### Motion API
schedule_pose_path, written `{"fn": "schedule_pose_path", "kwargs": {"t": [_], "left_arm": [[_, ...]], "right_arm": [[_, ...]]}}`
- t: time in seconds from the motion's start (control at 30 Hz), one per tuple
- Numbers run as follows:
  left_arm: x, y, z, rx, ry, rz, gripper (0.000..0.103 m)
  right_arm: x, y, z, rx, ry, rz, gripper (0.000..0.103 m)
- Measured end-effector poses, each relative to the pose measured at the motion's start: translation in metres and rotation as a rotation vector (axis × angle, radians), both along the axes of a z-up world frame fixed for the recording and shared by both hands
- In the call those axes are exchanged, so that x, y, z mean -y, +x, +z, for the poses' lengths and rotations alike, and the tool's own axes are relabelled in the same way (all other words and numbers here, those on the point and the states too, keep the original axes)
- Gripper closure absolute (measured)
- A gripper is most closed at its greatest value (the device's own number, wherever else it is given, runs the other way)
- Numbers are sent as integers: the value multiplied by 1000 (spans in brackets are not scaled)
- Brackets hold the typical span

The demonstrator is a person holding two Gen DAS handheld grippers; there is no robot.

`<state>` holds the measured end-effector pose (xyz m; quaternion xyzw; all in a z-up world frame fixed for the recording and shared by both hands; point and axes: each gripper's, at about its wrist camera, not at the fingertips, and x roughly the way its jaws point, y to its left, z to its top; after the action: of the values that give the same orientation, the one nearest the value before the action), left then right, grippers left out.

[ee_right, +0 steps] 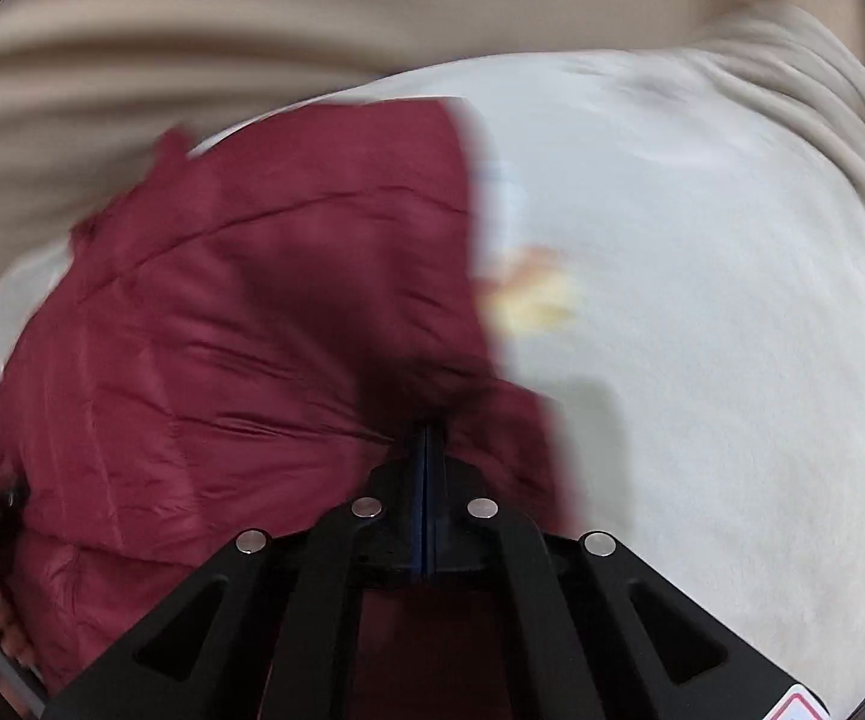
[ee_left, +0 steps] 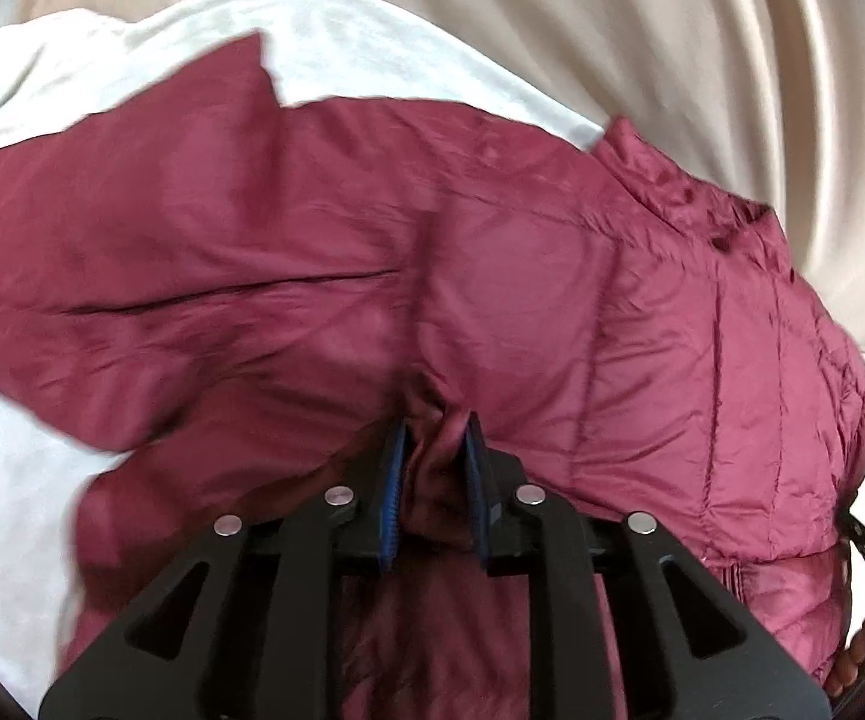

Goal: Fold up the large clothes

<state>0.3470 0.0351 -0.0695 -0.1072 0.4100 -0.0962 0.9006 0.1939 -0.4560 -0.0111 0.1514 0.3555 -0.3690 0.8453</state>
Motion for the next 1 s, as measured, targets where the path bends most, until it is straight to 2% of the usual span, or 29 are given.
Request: {"fn": "schedule_pose_path", "kwargs": {"t": [0.07,0.17,0.23,0.27,0.33,0.43,0.53,0.6,0.67,0.7,0.73,0.77,0.8,0.87,1.0], "left_arm": [[-25,-14,10,1,-66,61,84],[-82,-36,28,26,-156,212,66],[-128,-41,37,41,-170,337,52],[-152,-42,40,44,-175,397,49],[-199,-38,41,41,-171,511,47],[-261,-25,35,16,-189,653,47],[-300,-7,21,-20,-209,718,47],[-315,0,13,-33,-221,721,47],[-322,13,3,-54,-239,717,54],[-323,16,1,-56,-253,712,70],[-324,19,1,-50,-275,692,91],[-320,22,4,-41,-300,663,98],[-320,22,8,-32,-298,654,99],[-300,22,41,52,-271,599,100],[-213,16,129,227,-226,371,101]], "right_arm": [[-14,-17,13,6,-16,5,92],[-60,-34,25,16,-21,87,91],[-97,-43,22,-7,-35,158,90],[-119,-47,18,-19,-33,196,88],[-150,-55,4,-33,-23,229,79],[-187,-61,-18,-67,27,271,78],[-214,-56,-31,-113,63,295,78],[-229,-56,-43,-140,73,304,77],[-235,-55,-47,-154,74,300,75],[-237,-54,-46,-157,72,298,72],[-239,-53,-46,-160,69,293,71],[-242,-53,-46,-160,69,291,71],[-243,-53,-46,-158,71,292,71],[-242,-49,-44,-154,67,294,70],[-244,-48,-45,-134,88,298,70]]}}
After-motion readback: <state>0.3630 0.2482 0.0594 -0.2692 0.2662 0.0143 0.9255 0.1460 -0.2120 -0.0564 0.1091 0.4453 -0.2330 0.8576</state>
